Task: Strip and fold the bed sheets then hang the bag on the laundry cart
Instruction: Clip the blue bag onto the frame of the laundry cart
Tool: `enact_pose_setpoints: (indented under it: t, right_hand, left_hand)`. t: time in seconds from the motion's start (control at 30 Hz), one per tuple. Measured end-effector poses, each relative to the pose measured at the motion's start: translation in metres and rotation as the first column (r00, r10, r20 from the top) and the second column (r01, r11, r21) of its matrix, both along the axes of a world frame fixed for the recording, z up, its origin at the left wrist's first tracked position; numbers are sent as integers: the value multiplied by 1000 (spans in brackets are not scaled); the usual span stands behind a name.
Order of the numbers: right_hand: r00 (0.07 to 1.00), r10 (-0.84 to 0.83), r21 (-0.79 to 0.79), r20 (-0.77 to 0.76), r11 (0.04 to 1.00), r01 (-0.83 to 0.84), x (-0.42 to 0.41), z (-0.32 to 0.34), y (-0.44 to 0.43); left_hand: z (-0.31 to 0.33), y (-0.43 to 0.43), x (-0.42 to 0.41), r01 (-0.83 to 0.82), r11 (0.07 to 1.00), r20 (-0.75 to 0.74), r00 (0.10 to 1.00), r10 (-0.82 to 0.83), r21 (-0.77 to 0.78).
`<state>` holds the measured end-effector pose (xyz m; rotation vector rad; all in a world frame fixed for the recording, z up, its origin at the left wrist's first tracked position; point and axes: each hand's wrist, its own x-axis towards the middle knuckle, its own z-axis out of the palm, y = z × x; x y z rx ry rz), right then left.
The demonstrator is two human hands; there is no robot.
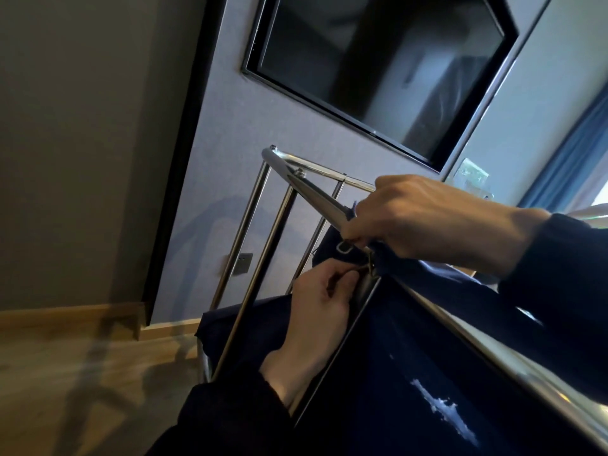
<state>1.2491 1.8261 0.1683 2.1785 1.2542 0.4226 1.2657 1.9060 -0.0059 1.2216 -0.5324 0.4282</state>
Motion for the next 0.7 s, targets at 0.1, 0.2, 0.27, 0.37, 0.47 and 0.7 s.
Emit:
enact_pose_setpoints:
  t: [0.1,0.2,0.27,0.37,0.47,0.7]
  right_hand:
    - [999,-15,-21,37,1000,16,0,2,-1]
    - [998,-44,-34,40,998,46,-2,2,-5]
    - [998,-61,-36,28,997,62,-2,0,-4]
    - [992,-124,-36,32,991,125,-4,-3,-1]
    - [982,-190,-32,-17,981,190,-7,-2,3]
    - [988,-126,62,-90,989,132,2,-4,-1]
  left_hand:
    - [-1,-1,2,9,1000,-17,1000,-8,11]
    - [1,0,3,37,999,-44,998,-36,25]
    - [3,3,4,49,997,-46,998,-46,53]
    - [4,5,4,52,996,-42,998,-49,69]
    - [5,6,3,45,996,-47,998,-41,79]
    - [8,7,7,33,994,-40,999,-29,103]
